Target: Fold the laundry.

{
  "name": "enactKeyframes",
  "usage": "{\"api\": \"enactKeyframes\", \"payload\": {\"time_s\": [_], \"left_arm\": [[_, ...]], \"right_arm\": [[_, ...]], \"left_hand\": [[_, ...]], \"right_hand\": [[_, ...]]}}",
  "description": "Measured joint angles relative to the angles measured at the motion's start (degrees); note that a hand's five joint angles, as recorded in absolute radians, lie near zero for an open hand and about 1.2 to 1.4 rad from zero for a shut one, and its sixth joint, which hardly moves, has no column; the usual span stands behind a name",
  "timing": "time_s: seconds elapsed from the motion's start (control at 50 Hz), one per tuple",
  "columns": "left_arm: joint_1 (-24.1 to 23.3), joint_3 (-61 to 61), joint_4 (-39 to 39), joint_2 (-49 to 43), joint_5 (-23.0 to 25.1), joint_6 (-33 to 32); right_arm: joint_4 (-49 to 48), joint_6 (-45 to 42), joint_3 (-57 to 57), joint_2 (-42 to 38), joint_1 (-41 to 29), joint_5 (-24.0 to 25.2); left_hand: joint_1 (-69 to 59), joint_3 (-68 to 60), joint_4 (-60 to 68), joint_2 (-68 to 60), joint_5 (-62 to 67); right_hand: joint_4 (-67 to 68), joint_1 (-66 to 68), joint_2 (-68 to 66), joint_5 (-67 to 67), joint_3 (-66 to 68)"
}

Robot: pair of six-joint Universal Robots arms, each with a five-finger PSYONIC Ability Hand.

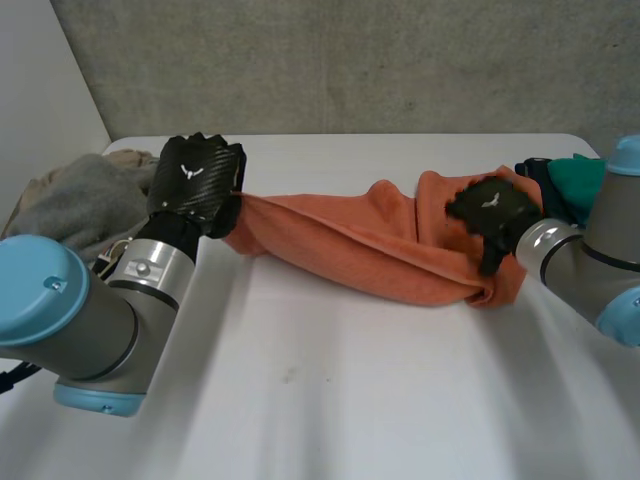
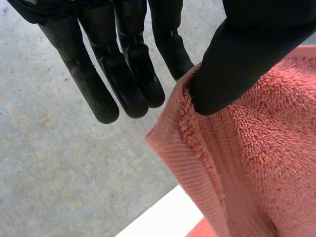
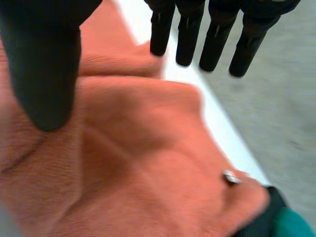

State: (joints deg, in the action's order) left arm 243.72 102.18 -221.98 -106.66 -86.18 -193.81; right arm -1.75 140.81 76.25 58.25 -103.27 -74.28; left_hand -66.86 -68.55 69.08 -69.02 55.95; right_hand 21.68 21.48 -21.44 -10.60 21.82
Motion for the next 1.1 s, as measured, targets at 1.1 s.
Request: {"api": "enactKeyframes", "payload": {"time_s": [1.1], "left_arm": [[-0.76,-0.01,0.24,7.87,-0.11,0.87]], "right_arm": [[-6.14,38.32,11.39,-3.16,-0.78,-10.84]], "left_hand": [[0.0,0.0,0.0,0.0,0.0]], "right_hand": [[11.87,11.96,-12.23,-12.48,11.62]]}}
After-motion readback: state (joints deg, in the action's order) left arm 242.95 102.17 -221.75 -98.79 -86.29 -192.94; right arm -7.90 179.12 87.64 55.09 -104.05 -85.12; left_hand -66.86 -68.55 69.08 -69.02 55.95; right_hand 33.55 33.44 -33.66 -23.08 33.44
